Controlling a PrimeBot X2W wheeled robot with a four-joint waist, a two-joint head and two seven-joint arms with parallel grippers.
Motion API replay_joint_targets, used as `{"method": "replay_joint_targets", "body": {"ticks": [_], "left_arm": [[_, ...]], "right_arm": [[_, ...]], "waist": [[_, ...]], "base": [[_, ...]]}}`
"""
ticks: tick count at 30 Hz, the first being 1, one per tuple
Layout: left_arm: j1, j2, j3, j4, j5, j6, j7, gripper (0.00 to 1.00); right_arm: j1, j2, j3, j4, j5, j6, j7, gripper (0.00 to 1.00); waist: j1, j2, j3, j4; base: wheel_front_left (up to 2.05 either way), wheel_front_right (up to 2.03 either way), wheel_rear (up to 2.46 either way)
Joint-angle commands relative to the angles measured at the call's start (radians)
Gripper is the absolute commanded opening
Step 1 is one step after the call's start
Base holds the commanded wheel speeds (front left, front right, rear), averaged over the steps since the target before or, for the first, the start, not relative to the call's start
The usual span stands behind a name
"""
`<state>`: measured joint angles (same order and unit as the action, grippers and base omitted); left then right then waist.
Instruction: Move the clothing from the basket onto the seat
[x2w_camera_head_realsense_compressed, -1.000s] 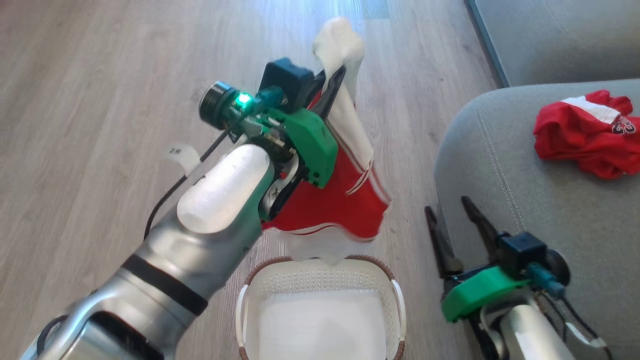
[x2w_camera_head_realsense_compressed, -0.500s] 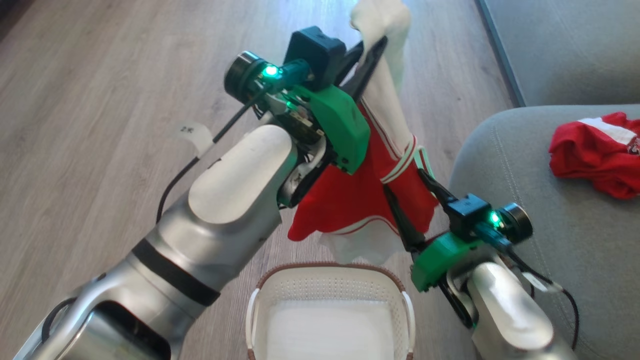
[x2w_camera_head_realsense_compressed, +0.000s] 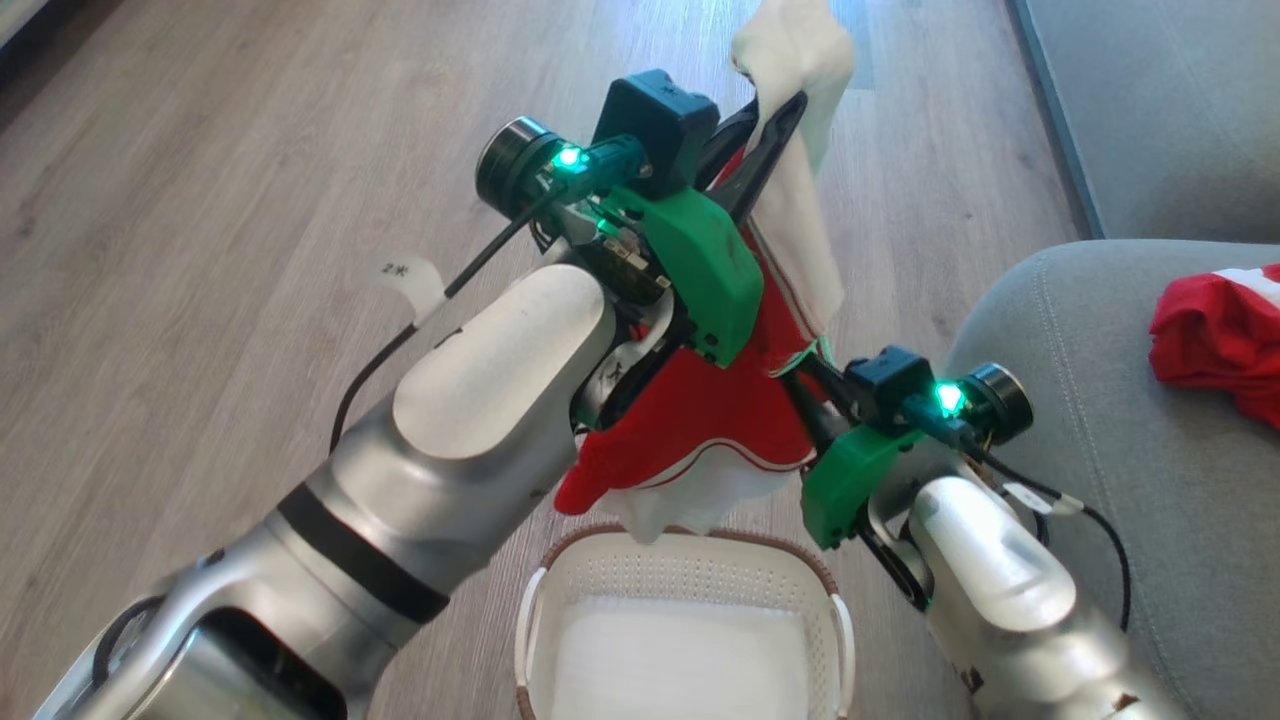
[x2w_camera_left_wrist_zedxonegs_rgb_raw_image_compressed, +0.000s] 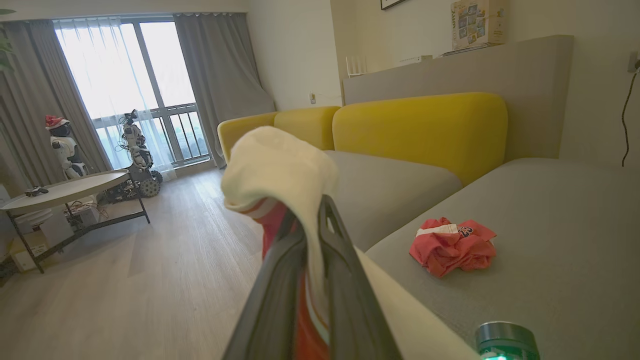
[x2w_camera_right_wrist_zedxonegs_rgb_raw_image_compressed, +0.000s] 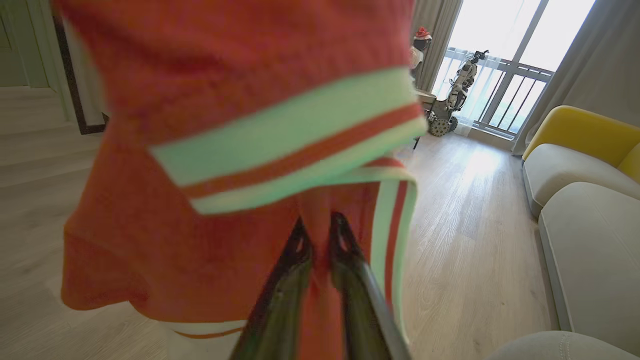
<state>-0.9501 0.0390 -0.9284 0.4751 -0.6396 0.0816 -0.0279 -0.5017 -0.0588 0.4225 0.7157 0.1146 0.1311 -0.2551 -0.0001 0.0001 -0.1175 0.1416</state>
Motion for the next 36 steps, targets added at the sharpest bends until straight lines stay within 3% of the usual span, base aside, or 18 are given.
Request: {"method": "replay_joint_targets", "body": {"ticks": [1, 7, 8, 10, 11, 12, 13, 25, 36], "left_arm": [[-0.042, 0.014, 0.033, -0.019, -0.007, 0.013, -0.004, 0.0], [-0.013, 0.03, 0.049, 0.026, -0.026, 0.02, -0.024, 0.01], [-0.006, 0.034, 0.053, 0.035, -0.03, 0.022, -0.03, 0.09], [0.01, 0.043, 0.06, 0.056, -0.036, 0.025, -0.044, 0.3], [0.018, 0.047, 0.062, 0.066, -0.037, 0.026, -0.053, 0.5], [0.026, 0.05, 0.064, 0.075, -0.039, 0.028, -0.063, 0.94], [0.034, 0.052, 0.067, 0.083, -0.041, 0.029, -0.074, 1.0], [0.15, 0.029, 0.067, 0.108, -0.078, 0.002, -0.203, 1.0], [0.239, 0.014, 0.026, 0.099, -0.059, 0.012, -0.23, 1.0]], "right_arm": [[-0.052, 0.009, 0.012, -0.027, 0.006, 0.0, -0.007, 0.0], [-0.054, 0.009, -0.003, -0.039, 0.009, 0.0, -0.007, 0.0], [-0.053, 0.009, -0.007, -0.044, 0.007, 0.0, -0.007, 0.0], [-0.052, 0.009, -0.02, -0.055, 0.001, 0.0, -0.007, 0.0], [-0.051, 0.009, -0.028, -0.061, -0.003, 0.0, -0.007, 0.0], [-0.05, 0.009, -0.035, -0.067, -0.007, 0.0, -0.007, 0.0], [-0.05, 0.009, -0.045, -0.072, -0.012, 0.0, -0.007, 0.0], [-0.07, -0.004, -0.14, -0.119, -0.104, 0.0, -0.007, 0.0], [-0.113, -0.081, -0.189, -0.168, -0.13, 0.0, -0.007, 0.0]], "waist": [[0.0001, -0.0001, 0.002, 0.001], [0.0001, -0.0001, 0.01, -0.016], [0.0001, -0.0001, 0.011, -0.021], [0.0001, -0.0001, 0.013, -0.034], [0.0001, -0.0001, 0.014, -0.042], [0.0001, -0.0001, 0.015, -0.049], [0.0001, -0.0001, 0.016, -0.058], [0.0001, -0.0001, 0.04, -0.212], [0.0001, -0.0001, 0.076, -0.441]], "base": [[0.0, 0.0, 0.0], [0.0, 0.0, 0.0], [0.0, 0.0, 0.0], [0.0, 0.0, 0.0], [0.0, 0.0, 0.0], [0.0, 0.0, 0.0], [0.0, 0.0, 0.0], [0.0, 0.0, 0.0], [0.0, 0.0, 0.0]]}}
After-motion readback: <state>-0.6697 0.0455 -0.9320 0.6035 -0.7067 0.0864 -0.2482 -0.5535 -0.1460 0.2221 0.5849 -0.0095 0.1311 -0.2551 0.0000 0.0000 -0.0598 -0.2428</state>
